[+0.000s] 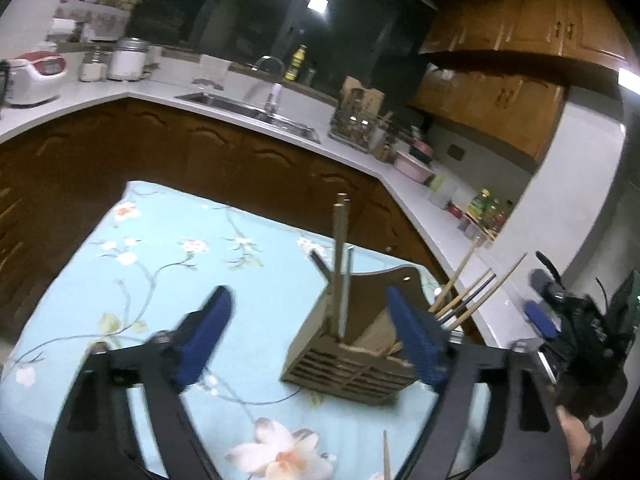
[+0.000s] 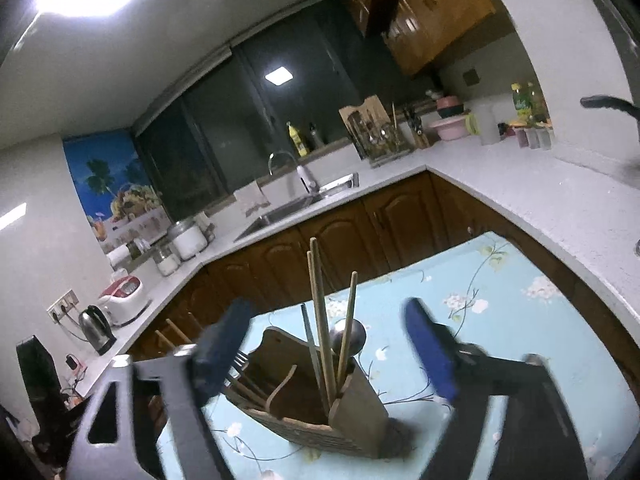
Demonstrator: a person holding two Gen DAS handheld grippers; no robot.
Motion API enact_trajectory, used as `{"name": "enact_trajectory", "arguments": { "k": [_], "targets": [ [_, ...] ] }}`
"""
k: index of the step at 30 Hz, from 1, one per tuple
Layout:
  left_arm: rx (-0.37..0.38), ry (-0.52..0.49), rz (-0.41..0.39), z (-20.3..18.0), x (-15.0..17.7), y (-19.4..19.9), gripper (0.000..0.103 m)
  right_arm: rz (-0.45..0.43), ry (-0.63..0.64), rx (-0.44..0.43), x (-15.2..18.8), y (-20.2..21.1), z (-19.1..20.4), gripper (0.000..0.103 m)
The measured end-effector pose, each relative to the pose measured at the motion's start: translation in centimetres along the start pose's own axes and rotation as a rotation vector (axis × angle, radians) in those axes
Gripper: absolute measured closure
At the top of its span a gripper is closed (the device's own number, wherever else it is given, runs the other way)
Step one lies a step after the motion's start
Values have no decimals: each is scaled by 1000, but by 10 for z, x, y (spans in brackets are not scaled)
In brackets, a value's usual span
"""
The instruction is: Organize utensils
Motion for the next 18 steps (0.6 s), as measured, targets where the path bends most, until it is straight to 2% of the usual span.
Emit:
{"name": "enact_trajectory", "arguments": {
  "k": [2, 8, 18],
  "targets": [
    [-5, 10, -15, 4, 7, 12, 10, -6, 16, 3, 3, 9, 1, 6],
    [-8, 5, -4, 4, 36, 42, 7, -2, 83, -15, 26, 40, 12, 6],
    [-19, 5, 6, 0, 94, 104, 4, 39, 141, -34, 91, 109, 11, 2]
  ]
}}
Point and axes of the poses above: each gripper's, at about its wrist camera, not at the fingertips, and y roughly against the way its jaws point, z to its left, x to its underside, the point moved 9 cm from there along -y, roughly the way its jaws point, and after that the axes turned 11 degrees about -y, right-handed, at the moved point
